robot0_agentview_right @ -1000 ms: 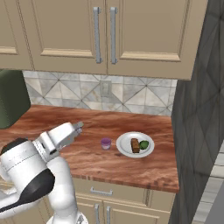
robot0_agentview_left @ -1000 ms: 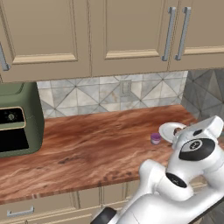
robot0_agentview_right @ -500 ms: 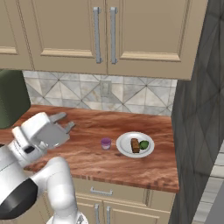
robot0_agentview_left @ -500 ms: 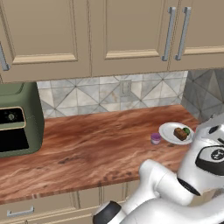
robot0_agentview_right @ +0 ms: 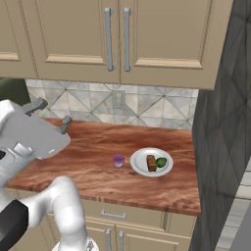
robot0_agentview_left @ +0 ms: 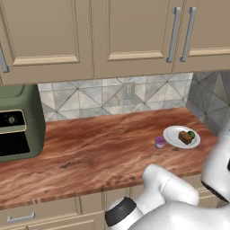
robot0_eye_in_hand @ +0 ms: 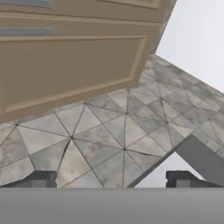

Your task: Pick the avocado and bread from the counter and place them on the plate. Then pick the jam from the cabinet and place it next to the plate. Lastly close the cabinet door.

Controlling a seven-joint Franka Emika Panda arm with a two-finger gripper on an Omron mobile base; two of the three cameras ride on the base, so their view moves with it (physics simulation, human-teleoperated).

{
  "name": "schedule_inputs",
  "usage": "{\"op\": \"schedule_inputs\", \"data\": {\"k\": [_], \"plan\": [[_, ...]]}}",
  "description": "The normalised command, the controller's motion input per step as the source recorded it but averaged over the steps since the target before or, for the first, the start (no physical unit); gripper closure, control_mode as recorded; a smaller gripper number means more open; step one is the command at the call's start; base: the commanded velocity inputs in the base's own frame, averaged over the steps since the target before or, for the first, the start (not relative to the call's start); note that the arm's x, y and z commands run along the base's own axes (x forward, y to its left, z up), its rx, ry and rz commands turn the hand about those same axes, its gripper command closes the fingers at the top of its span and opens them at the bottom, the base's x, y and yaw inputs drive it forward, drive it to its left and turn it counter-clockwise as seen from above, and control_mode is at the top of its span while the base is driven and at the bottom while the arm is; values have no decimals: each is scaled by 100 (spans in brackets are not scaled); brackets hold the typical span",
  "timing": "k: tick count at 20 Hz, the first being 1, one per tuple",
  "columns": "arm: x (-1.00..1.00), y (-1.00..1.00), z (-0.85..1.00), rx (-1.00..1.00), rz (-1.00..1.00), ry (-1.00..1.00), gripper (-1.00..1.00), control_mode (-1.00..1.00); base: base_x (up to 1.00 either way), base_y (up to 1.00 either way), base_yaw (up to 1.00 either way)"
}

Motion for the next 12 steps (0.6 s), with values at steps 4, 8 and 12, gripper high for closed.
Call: {"op": "schedule_inputs", "data": {"k": [4,8,12], "plan": [[-45,41,100,-23,0,9,-100,-100,0,0,0],[0,67,16,-29,-3,12,-100,-100,0,0,0],[0,0,0,0,0,0,-100,-100,0,0,0]]}}
